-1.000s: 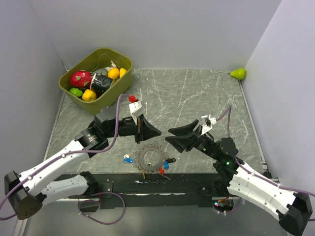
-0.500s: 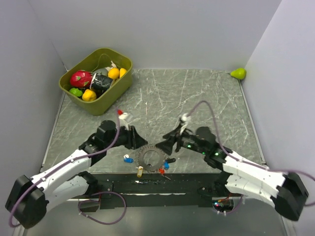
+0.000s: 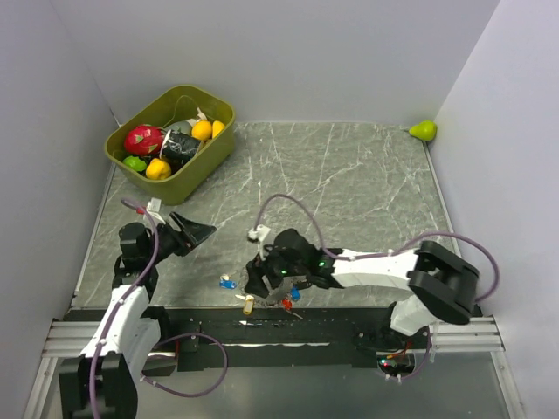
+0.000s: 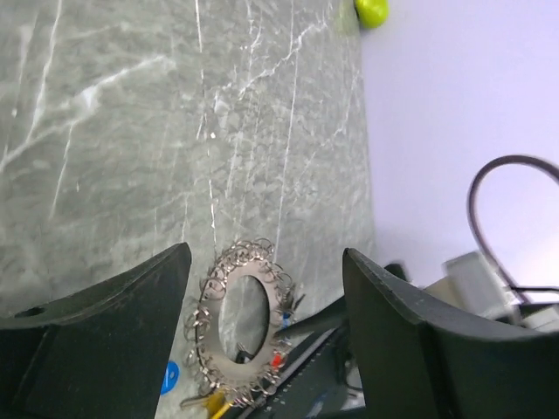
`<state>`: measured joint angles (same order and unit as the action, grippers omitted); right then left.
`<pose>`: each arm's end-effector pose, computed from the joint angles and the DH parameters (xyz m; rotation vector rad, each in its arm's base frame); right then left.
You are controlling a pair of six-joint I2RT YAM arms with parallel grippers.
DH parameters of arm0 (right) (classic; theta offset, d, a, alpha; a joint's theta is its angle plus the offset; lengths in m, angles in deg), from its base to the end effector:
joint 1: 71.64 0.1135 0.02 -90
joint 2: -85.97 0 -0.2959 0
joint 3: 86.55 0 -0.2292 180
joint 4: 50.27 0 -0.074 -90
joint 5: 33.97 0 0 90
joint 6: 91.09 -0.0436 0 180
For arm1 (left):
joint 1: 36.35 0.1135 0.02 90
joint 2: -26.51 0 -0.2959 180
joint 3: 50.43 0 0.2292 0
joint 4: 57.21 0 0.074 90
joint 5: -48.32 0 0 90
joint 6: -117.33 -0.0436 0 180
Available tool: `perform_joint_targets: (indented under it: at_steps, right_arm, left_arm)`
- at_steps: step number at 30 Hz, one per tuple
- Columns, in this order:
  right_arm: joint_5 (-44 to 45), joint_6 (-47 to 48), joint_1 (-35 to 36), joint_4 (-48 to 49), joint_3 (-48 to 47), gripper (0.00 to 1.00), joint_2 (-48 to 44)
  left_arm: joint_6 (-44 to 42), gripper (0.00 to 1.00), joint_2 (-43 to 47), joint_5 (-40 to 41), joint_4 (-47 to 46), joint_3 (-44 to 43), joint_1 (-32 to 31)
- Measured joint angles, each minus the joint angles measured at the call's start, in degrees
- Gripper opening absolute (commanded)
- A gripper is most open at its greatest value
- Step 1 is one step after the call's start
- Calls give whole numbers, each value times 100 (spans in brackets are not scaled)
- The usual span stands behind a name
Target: Put the keys on the keyring
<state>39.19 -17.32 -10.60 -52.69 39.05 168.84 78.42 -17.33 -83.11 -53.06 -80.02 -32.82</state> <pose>0.1265 0.2547 0.2384 -1.0470 2.0370 1.0719 0.1315 -0.0208 0.2284 -0.4183 1.9591 -1.2309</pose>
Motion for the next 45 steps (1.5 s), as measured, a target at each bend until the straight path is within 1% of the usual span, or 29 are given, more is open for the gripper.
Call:
perform_joint_targets:
  at_steps: [2, 4, 5, 9, 13, 19, 26, 28, 30, 35, 37, 39, 41, 44, 45]
  right_arm:
    - [-4, 74, 122, -15, -208, 61, 328]
    - [-20, 120, 229, -20, -420, 54, 649]
    - [-24, 138, 251, -37, -503, 53, 774]
    - [2, 190, 269, -127, -785, 54, 1189]
    - [192, 232, 319, -264, -850, 57, 1368]
    - [313, 299, 372, -378, -879, 57, 1423]
    - [323, 380, 382, -452, -890, 54, 1521]
    - [332, 393, 385, -457, -890, 46, 1532]
    - [326, 415, 385, -442, -890, 41, 1558]
    - [214, 413, 393, -367, -890, 33, 1620]
    - [170, 415, 407, -323, -890, 27, 1641]
    - [118, 415, 411, -295, -887, 15, 1644]
    - [105, 424, 415, -269, -887, 7, 1644]
    - [96, 409, 417, -221, -833, 0, 1637]
    - [103, 402, 420, -212, -824, 0, 1628]
  left_arm:
    - [131, 77, -59, -221, -52, 85, 229]
    - [140, 77, -63, -374, -24, 63, 286]
    - [98, 77, -55, -428, 7, 22, 297]
    - [-138, 77, -50, -577, 299, -380, 304]
    - [-345, 77, -33, -704, 352, -684, 304]
    - [-387, 77, -26, -804, 365, -695, 315]
    - [-389, 77, -33, -835, 376, -695, 315]
    - [-389, 77, -46, -837, 376, -695, 315]
    - [-389, 77, -66, -844, 376, -695, 315]
    - [-411, 77, -68, -846, 387, -695, 315]
    - [-435, 77, -68, -846, 402, -695, 315]
    - [-455, 77, -68, -844, 404, -695, 315]
    - [-483, 76, -68, -844, 404, -695, 315]
    - [-492, 76, -68, -844, 407, -695, 315]
    - [-494, 76, -68, -846, 404, -695, 315]
